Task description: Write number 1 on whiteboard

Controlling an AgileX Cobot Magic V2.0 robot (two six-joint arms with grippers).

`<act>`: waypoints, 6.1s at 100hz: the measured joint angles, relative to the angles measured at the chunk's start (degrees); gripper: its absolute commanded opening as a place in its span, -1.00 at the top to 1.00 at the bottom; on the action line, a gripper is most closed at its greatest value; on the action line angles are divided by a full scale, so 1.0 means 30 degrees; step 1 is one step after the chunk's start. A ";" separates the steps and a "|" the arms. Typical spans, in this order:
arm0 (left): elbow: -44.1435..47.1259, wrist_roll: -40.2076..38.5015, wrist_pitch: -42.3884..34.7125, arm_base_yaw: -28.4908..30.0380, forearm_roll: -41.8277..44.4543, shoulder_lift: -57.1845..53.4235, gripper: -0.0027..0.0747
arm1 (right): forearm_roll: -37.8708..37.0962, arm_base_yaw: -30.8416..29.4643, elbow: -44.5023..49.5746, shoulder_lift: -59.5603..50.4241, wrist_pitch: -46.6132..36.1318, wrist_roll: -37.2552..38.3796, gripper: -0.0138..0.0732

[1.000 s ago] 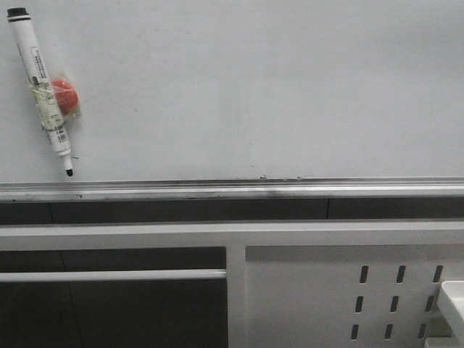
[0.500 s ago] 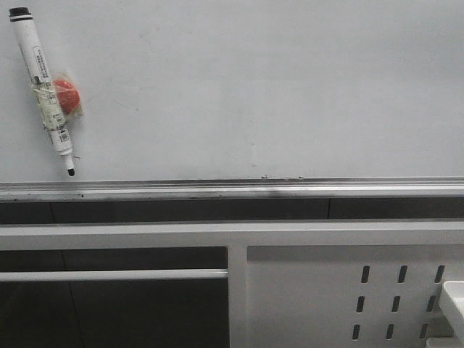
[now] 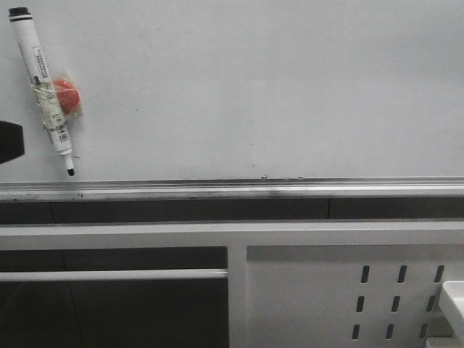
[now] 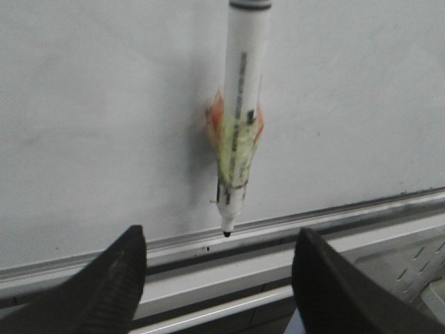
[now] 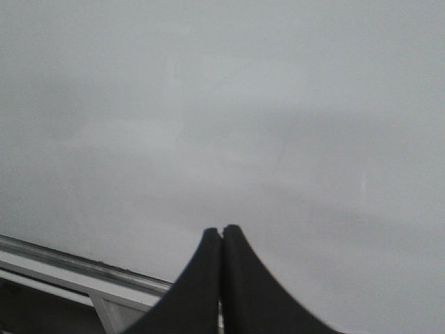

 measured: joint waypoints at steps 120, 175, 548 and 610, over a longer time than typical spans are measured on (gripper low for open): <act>-0.1956 -0.2671 -0.9518 -0.1982 -0.1865 0.9474 0.98 | 0.0044 0.0000 0.0000 0.0000 -0.1646 -0.0021 0.84; -0.2714 -0.0726 -0.6136 -0.1982 0.8988 0.8261 0.98 | 0.0578 0.6319 -0.0188 0.0355 0.1411 -0.4192 0.84; -0.1424 -0.0673 -0.0404 -0.1052 0.3378 -0.7860 0.98 | -0.1418 0.9356 0.1686 0.7089 -0.9521 -0.3593 0.84; -0.1424 -0.0673 -0.0630 -0.1052 0.3378 -0.7893 0.98 | -0.1507 0.7885 0.1686 0.9384 -0.8553 -0.3499 0.84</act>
